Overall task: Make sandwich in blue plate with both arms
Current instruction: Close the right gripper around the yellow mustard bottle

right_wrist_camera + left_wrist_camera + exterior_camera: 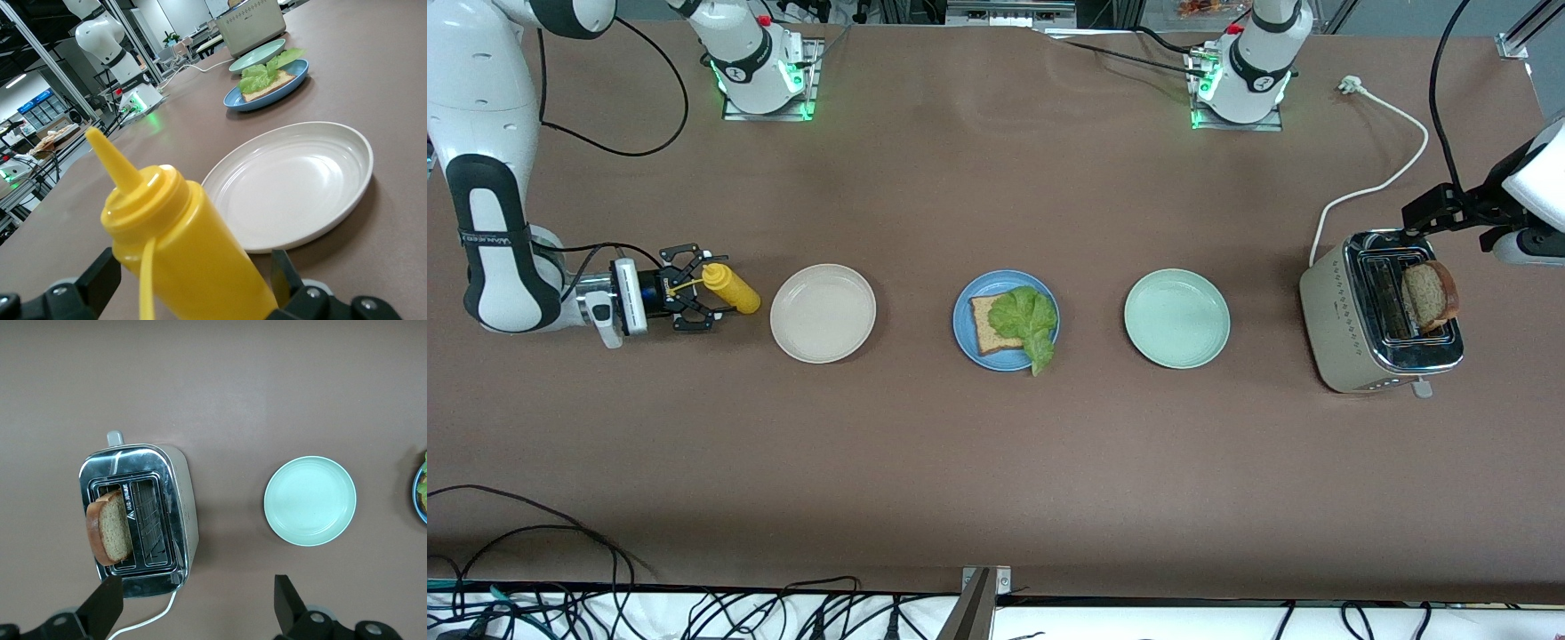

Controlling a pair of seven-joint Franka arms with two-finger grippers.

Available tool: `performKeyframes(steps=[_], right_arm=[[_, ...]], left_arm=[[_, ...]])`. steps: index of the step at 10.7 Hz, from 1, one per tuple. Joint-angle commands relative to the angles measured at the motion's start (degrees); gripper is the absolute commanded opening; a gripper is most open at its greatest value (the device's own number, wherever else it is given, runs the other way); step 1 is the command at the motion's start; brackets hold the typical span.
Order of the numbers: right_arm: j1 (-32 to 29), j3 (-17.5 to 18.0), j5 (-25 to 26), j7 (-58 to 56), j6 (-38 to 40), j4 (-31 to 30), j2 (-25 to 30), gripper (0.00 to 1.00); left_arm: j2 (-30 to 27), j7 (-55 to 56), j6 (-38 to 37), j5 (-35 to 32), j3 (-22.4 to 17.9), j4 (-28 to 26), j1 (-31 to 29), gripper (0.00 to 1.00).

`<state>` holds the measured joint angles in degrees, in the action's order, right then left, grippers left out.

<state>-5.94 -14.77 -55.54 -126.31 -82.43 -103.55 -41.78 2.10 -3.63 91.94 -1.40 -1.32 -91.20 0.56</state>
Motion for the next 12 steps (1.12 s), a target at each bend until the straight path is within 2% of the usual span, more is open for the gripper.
performKeyframes(steps=[1,2,4,5,6,7,9,11,12], right_arm=[[0.2,0.1,-0.9,-2.5,0.8,0.9,-1.5,0.90],[0.2,0.1,-0.6,-2.5,0.5,0.9,-1.8,0.81],[0.4,0.1,-0.4,-2.3,0.3,0.7,-1.8,0.49],[0.4,0.1,-0.4,-2.0,0.3,0.7,-1.8,0.45],[0.4,0.1,0.1,-1.6,0.3,0.7,-1.8,0.32],[0.6,0.0,1.4,-1.5,0.2,0.7,-1.6,0.25],[1.0,-0.1,2.3,1.3,0.2,0.7,-1.4,0.21],[1.1,-0.1,3.9,2.9,-0.5,0.8,-0.8,0.11],[1.1,-0.1,4.1,4.0,-0.5,0.7,-0.4,0.11]], left_arm=[[-0.3,-1.3,0.3,0.7,0.0,-0.1,-0.1,1.00],[-0.3,-1.3,0.3,0.7,0.0,0.0,-0.2,1.00],[-0.3,-1.3,0.3,0.7,0.0,0.0,-0.1,1.00],[-0.3,-1.3,0.7,0.7,0.0,0.0,-0.1,1.00],[-0.3,-1.3,1.0,0.7,0.0,-0.1,-0.1,1.00],[-0.3,-1.3,1.0,0.7,0.0,-0.1,-0.1,1.00],[-0.3,-1.3,1.0,0.7,0.0,-0.1,-0.1,1.00],[-0.3,-1.3,1.0,0.7,0.0,-0.1,-0.2,1.00],[-0.3,-1.3,1.0,0.7,0.0,-0.1,-0.1,1.00]])
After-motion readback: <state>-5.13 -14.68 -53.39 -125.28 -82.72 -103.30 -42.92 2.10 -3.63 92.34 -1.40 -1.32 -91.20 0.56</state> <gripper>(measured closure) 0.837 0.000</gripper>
